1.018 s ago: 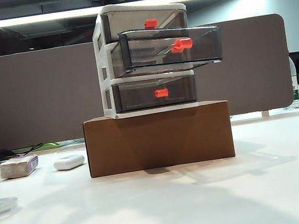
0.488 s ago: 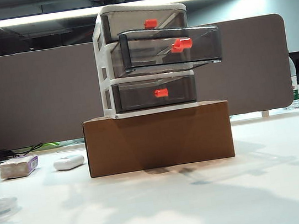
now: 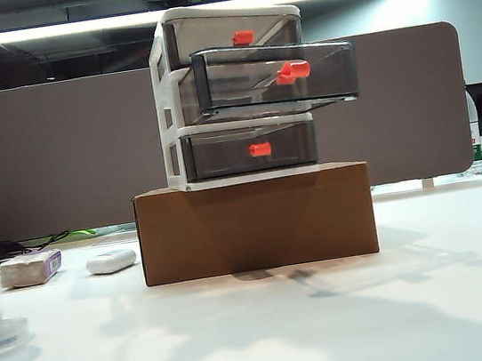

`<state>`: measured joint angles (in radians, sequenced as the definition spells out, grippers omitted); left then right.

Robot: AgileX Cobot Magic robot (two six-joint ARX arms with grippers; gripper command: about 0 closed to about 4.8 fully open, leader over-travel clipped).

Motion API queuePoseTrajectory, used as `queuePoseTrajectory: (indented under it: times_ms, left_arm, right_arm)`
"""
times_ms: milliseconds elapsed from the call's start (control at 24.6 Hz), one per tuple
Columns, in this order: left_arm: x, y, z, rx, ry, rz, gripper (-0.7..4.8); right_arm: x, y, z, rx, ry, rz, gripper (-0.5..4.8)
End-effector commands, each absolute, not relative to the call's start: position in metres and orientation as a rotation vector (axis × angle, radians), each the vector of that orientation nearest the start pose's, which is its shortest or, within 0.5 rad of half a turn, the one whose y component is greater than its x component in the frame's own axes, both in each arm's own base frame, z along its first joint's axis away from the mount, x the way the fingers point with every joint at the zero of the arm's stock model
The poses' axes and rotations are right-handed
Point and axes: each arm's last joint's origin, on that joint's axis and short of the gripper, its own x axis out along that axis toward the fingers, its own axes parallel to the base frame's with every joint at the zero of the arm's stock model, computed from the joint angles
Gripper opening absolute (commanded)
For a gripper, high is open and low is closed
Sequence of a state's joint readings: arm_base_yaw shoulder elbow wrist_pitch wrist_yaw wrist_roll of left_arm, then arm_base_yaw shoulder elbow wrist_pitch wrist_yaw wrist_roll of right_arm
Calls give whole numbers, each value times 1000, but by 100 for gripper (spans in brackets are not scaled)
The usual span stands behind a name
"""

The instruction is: Open the second layer of the drawer on the table, pick up the transparent tape on the table and put it in, and finally close the drawer.

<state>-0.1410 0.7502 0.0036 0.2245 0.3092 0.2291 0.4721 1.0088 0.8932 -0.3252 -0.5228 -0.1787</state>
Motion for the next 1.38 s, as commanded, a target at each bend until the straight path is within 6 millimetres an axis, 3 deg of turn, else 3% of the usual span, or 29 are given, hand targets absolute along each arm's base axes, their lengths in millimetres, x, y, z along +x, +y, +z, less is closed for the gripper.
queuePoseTrajectory:
  times_ms: [41, 529, 1099, 1384]
  left_arm:
    - [134, -29, 115, 172, 444, -530, 479]
    - [170, -35, 99, 185, 650, -582, 479]
    - [167, -36, 105, 134, 671, -633, 479]
    - [166, -35, 103, 250, 712, -640, 479]
  right_arm:
    - [184, 110, 324, -149, 329, 1016, -5]
    - [185, 109, 324, -157, 319, 1004, -5]
    - [181, 107, 328, -164, 298, 978, -5]
    - [179, 105, 331, -170, 286, 951, -5]
